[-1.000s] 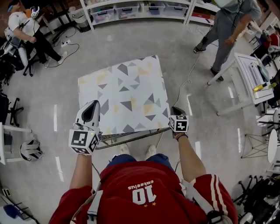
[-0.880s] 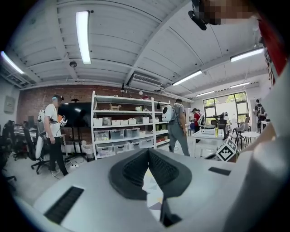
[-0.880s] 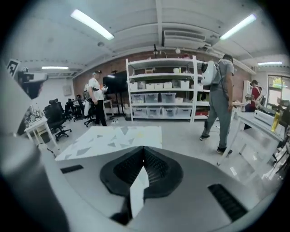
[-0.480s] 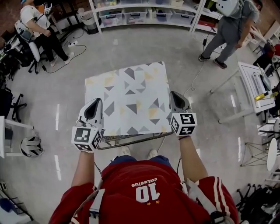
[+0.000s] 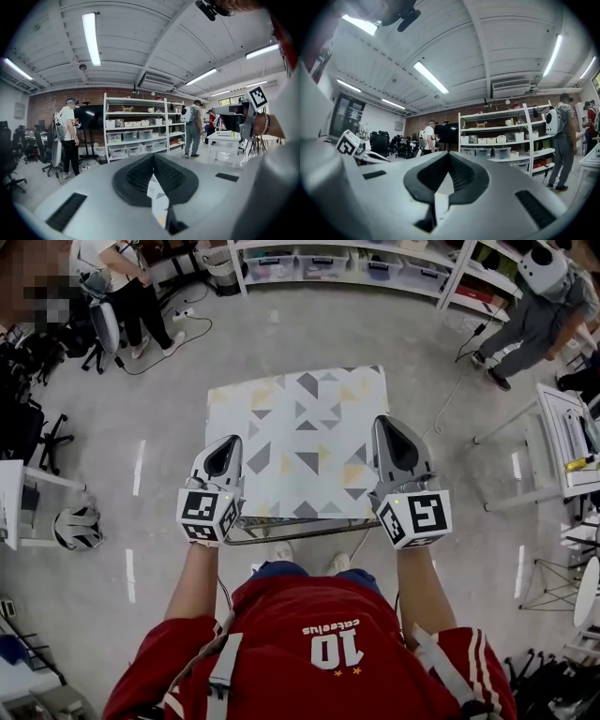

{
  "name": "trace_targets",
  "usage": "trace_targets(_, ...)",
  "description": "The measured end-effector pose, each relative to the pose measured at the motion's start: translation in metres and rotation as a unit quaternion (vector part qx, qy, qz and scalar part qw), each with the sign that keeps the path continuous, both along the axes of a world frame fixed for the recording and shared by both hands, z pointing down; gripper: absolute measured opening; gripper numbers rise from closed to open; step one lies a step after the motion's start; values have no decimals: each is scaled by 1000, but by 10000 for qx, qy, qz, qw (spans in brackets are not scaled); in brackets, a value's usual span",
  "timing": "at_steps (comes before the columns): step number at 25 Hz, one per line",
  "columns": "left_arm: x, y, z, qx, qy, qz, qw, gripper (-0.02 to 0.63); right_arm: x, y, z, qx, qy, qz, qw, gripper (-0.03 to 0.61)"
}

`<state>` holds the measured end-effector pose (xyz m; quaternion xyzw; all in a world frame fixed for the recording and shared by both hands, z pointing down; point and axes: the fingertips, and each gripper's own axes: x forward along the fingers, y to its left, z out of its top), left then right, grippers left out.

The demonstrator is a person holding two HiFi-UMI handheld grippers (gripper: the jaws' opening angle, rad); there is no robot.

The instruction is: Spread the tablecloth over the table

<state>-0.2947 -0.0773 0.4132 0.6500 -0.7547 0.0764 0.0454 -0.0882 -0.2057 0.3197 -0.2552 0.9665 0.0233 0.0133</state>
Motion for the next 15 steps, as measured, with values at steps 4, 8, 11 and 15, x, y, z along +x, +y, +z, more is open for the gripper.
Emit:
trace_targets(4, -8, -1, 22, -189, 54, 14, 9998, 8, -12, 5, 4, -51, 6, -103, 9999, 14)
trace_targets(8, -20, 4, 53, -435, 256, 32, 9987, 8, -20, 10, 13, -120, 89, -134, 9998, 14)
trace_targets(11, -29, 7, 74, -605, 397, 90, 9973, 6, -26, 12, 20, -179, 152, -107, 9997, 14)
trace_targets(15, -37, 9, 111, -833, 450, 234, 9952, 6, -34, 15, 29, -263, 120, -52, 9996, 14)
